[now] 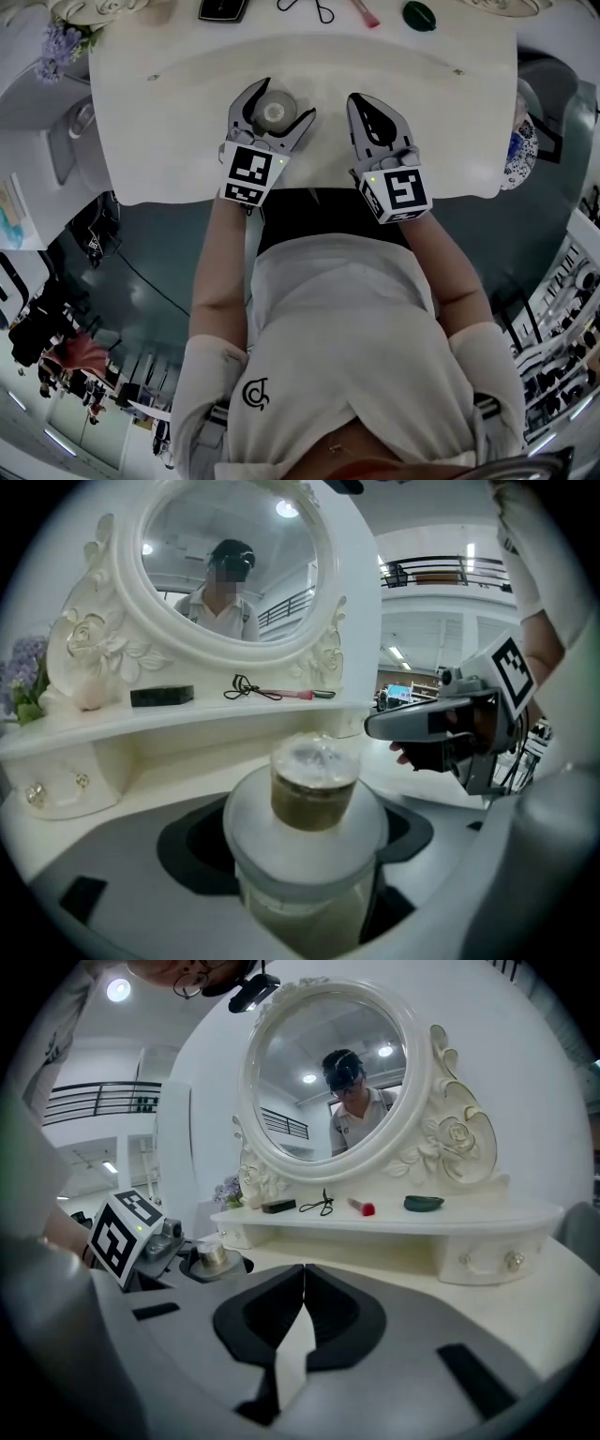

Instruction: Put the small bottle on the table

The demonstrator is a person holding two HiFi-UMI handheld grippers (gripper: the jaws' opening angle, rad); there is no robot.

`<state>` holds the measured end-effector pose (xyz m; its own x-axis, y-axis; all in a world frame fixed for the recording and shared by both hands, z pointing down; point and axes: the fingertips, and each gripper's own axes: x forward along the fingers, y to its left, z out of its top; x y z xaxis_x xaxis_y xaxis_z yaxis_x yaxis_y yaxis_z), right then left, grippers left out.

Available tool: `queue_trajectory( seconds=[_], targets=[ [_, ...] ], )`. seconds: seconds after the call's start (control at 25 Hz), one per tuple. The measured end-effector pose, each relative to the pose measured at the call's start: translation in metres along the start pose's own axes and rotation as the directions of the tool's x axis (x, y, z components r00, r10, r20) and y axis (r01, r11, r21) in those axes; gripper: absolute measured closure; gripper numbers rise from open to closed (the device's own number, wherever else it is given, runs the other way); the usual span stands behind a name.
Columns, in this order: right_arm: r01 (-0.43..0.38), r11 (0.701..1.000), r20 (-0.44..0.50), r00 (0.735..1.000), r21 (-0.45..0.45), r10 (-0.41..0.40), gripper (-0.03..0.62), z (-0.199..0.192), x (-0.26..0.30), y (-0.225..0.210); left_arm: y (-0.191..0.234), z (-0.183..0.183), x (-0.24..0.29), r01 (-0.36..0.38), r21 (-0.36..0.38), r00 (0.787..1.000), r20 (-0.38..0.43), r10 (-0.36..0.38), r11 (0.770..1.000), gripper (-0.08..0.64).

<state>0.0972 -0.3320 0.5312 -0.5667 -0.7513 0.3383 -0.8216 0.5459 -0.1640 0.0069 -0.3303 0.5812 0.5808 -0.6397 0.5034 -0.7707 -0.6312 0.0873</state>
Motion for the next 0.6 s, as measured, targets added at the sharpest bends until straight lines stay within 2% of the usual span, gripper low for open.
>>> queue_trajectory(
  seconds=[0.12,0.32,0.44,0.52,0.6],
  targets=[
    [0.007,1.000,0.005,1.000,0.004,-0.007,0.584,0.001,-0.002,-0.002,0.000,0.000,-0.004,-0.013,-0.014,1.000,0.008,0.013,1.000,0.180],
    [0.015,1.000,-0.009,1.000,-0.014,-0.015,0.584,0.006,-0.008,0.002,0.002,0.014,-0.020,-0.058,0.004,0.998,0.027,0.057,0.998,0.179],
    [0.026,0.999,-0.002,1.000,-0.032,-0.026,0.584,0.016,-0.017,0.007,0.002,0.038,-0.035,-0.094,0.004,0.992,0.086,0.093,0.996,0.181],
    [0.036,0.999,0.016,0.999,-0.031,-0.035,0.584,0.026,-0.025,0.012,0.005,0.057,-0.050,-0.135,-0.015,0.980,0.147,0.136,0.991,0.182],
    [0.039,0.999,0.033,0.999,-0.035,-0.038,0.584,0.037,-0.033,0.018,0.008,0.073,-0.069,-0.187,-0.006,0.964,0.191,0.184,0.982,0.227]
  ],
)
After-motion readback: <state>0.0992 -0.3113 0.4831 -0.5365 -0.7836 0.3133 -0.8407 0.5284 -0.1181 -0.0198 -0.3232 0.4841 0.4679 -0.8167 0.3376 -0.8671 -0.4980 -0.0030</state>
